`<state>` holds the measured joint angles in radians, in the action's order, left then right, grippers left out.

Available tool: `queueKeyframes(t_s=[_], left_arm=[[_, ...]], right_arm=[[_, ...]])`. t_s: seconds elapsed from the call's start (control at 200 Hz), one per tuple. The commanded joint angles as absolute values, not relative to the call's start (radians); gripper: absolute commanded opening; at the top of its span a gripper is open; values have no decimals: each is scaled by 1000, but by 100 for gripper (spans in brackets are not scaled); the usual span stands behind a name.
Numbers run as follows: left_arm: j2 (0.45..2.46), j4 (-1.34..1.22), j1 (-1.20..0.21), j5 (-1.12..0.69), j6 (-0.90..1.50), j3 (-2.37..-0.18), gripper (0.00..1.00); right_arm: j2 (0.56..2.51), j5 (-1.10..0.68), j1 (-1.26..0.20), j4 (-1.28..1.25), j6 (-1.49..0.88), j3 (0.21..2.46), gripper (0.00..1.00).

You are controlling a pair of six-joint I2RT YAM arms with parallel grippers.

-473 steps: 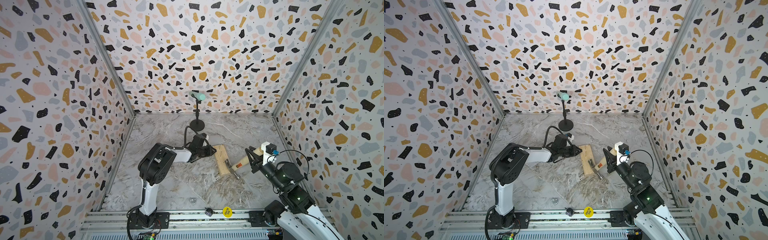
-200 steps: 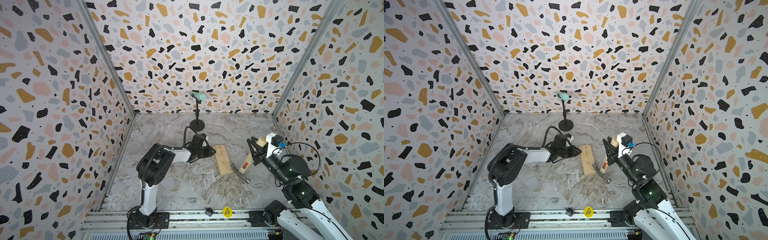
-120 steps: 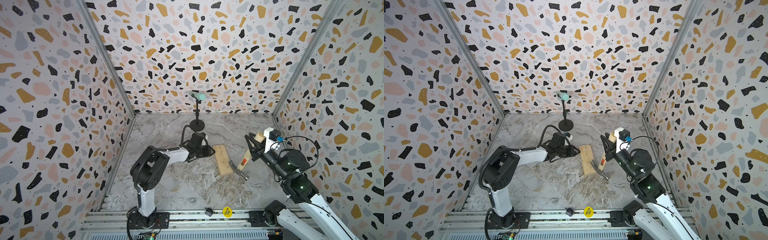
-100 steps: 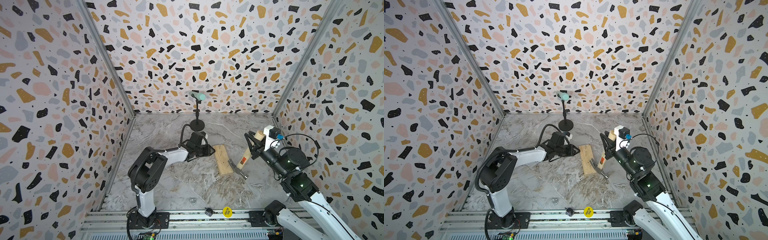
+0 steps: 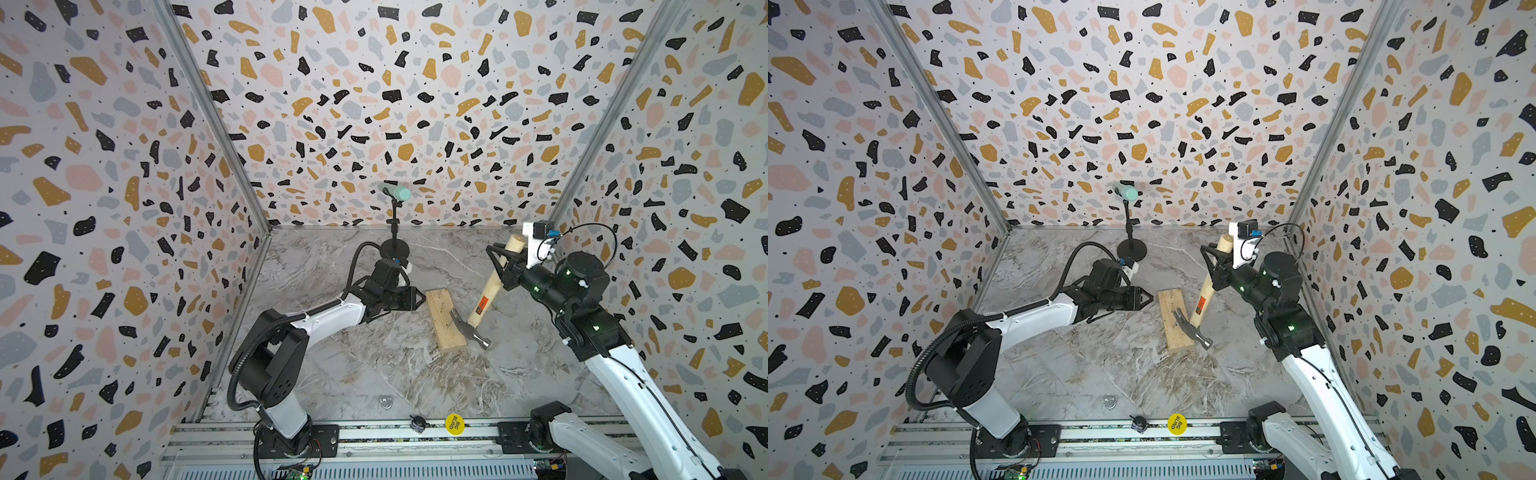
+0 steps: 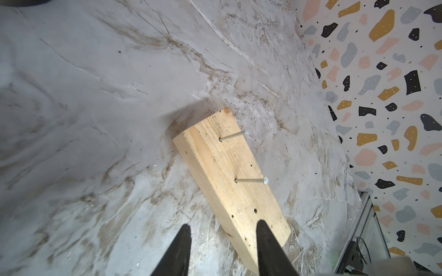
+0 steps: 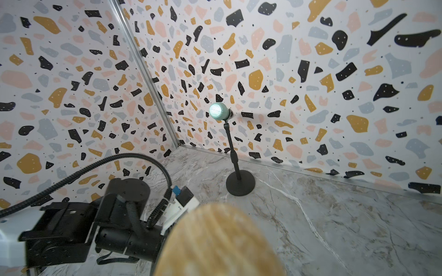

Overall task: Use a claw hammer to pull out a nail
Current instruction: Remove the nail from the mounting plate, then pick up the nail with the hammer.

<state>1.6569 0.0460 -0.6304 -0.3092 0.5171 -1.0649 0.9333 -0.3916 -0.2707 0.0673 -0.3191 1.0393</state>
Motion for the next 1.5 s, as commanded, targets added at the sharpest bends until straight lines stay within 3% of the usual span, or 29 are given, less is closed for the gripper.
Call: queueKeyframes(t_s=[0.0, 0.411, 0.751, 1.492], left_arm=[[1604, 89, -632, -262, 451, -1038, 41], [1458, 173, -660, -190, 340, -1000, 39], [1394, 265, -756, -44, 232, -1014, 39], [1371, 237, -912, 54, 166, -976, 40]], right_arm=[[959, -624, -177, -6, -449, 1108, 0], [1084, -819, -87, 13, -493, 1138, 0], [1131, -850, -86, -11, -519, 1143, 0], [1202, -874, -98, -123, -612, 1139, 0]])
